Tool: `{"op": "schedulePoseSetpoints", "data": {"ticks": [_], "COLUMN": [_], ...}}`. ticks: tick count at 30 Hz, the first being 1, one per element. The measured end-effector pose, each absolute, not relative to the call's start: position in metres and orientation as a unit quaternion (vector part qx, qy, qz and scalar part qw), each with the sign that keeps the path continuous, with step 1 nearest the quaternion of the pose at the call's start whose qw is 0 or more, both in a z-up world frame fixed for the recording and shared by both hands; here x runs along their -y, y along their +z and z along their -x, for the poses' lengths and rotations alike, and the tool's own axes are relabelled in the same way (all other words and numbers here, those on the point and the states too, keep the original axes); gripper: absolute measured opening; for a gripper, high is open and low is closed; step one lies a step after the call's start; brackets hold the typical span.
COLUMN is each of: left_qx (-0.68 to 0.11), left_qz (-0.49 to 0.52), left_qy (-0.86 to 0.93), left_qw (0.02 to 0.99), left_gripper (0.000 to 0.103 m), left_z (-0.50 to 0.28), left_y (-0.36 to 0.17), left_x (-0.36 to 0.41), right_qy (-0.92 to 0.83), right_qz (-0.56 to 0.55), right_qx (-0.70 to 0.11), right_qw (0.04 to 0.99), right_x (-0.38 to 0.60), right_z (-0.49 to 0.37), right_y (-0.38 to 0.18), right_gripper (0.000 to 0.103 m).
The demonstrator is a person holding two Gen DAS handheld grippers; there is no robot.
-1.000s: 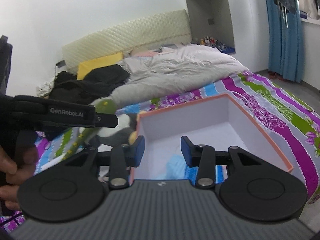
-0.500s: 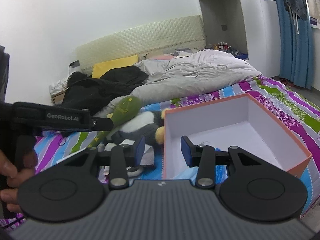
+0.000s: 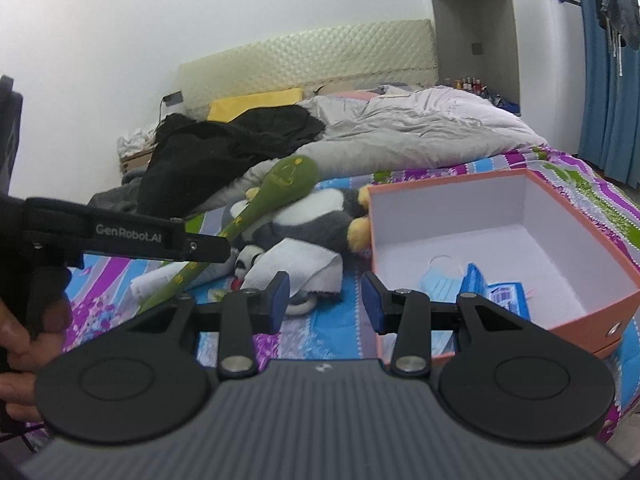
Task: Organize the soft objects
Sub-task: 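Move both open tools back toward the panda plush pile, then lower the left tool onto the white tissue on the panda and close it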
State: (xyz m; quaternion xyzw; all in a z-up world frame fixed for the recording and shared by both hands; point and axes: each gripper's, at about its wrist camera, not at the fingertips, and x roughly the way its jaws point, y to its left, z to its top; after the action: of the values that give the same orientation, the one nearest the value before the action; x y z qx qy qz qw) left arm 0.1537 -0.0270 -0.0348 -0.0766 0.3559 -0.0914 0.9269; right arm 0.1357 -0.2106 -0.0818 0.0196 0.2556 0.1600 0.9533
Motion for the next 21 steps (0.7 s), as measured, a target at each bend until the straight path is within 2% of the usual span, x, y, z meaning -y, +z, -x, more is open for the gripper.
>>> {"op": "schedulePoseSetpoints", "data": {"ticks": [10,21], "left_qx": [-0.39,-0.421], "left_qz": [0.08,0.097], "left_qy": [-0.06,-0.031], "left_qw": [0.915,0.901], "left_gripper": [0.054,0.054], "left_z": [-0.136,-0.157], "left_y": [-0.068,-0.098], "left_x": [0.009,-0.015], "right_qy": [0.173,0.182], "right_qz": [0.011,0.026], "right_qx": [-0.272,-0.29], "right_qw": [0.947,0.939], "right_x": [0.19,0.176], "right_z": [-0.126,-0.148], "right_y": [-0.104,-0.123], "right_gripper": [0.043,0.043]}}
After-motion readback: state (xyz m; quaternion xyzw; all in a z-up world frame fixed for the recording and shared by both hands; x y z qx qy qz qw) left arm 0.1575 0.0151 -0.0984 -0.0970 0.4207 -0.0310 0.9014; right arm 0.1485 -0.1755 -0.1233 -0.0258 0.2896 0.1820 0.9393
